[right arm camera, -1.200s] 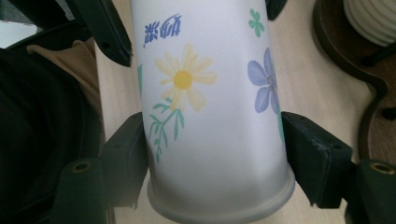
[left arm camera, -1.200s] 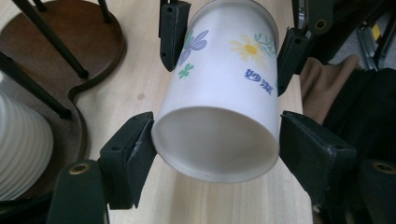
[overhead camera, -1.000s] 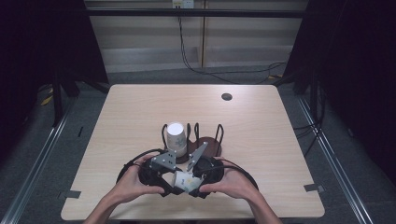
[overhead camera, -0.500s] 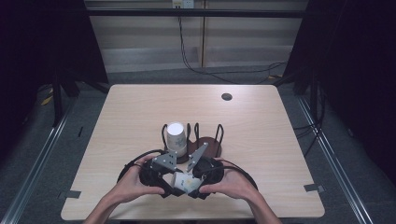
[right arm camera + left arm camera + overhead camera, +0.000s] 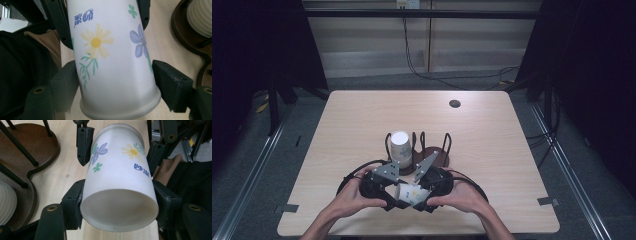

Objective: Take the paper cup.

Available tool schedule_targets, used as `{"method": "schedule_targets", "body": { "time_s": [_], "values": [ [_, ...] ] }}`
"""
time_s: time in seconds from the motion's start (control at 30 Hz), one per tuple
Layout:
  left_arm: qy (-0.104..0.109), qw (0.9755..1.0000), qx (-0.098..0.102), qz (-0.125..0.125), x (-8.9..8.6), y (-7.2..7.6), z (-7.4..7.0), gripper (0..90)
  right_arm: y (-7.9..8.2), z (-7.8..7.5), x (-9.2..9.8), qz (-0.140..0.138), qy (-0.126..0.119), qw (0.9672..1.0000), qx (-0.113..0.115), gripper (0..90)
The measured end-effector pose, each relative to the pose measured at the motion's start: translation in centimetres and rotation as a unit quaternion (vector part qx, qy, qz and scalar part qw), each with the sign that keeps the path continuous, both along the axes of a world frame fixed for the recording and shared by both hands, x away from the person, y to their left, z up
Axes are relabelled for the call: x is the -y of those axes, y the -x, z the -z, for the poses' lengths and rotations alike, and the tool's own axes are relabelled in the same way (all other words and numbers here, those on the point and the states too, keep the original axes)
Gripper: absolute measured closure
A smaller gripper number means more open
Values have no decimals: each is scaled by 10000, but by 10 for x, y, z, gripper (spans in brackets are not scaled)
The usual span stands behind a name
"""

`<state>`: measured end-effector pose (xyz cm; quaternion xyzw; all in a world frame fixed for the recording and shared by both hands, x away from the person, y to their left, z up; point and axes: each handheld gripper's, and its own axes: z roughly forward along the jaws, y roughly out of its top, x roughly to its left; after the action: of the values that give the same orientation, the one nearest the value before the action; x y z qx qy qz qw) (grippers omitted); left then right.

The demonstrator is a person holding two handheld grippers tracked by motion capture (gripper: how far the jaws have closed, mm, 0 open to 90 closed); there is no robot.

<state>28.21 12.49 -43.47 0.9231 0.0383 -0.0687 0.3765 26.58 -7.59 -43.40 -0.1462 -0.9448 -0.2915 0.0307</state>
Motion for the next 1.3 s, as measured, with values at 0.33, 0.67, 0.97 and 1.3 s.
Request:
{"method": "schedule_targets", "body": {
  "time_s": [0.33,0.67,0.97,1.3],
  "values": [
    [179,9998,12,-130,-5,-1,-2,360,0,-2,9,100,-342,9992,171,139],
    [476,9984,44,-295,-12,-2,-6,360,-1,-5,22,408,-689,9965,244,139],
    [756,9964,40,-388,-17,-3,-9,359,1,0,39,634,-871,9940,176,139],
    [1100,9925,98,-523,-21,-5,-9,357,1,-5,49,858,-1331,9870,259,143]
  ]
}}
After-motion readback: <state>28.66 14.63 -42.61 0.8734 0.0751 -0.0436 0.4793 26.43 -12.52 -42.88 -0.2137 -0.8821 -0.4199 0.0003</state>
